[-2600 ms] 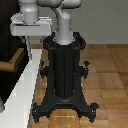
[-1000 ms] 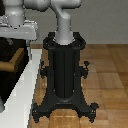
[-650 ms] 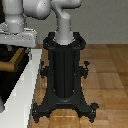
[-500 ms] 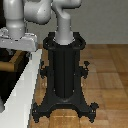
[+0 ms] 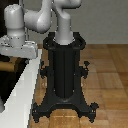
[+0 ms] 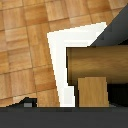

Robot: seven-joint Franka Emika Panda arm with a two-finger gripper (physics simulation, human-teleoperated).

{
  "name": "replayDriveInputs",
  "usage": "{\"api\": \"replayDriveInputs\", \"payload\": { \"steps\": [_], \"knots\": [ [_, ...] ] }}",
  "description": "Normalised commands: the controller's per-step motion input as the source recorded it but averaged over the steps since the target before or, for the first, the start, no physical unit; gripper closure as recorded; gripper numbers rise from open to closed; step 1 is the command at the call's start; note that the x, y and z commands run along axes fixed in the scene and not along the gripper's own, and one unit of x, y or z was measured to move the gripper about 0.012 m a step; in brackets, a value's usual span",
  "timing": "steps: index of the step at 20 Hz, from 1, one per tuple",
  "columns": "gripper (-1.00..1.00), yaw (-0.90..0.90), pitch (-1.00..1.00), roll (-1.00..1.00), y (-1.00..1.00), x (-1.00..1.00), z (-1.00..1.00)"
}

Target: Open the door by pressing down and pulling on the handle.

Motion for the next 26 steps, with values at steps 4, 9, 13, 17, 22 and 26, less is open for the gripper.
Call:
{"api": "replayDriveInputs", "payload": {
  "steps": [4,9,13,17,22,26],
  "knots": [
    [1.0,0.0,0.0,0.0,0.0,0.0,0.0],
    [1.0,0.0,0.0,0.0,0.0,0.0,0.0],
    [1.0,0.0,-0.04,0.0,0.0,0.0,-0.25],
    [1.0,0.0,-0.11,0.0,0.0,0.0,-0.5],
    [1.0,0.0,-0.09,0.0,0.0,0.0,-0.4],
    [1.0,0.0,-0.11,0.0,0.0,0.0,-0.25]
  ]
}}
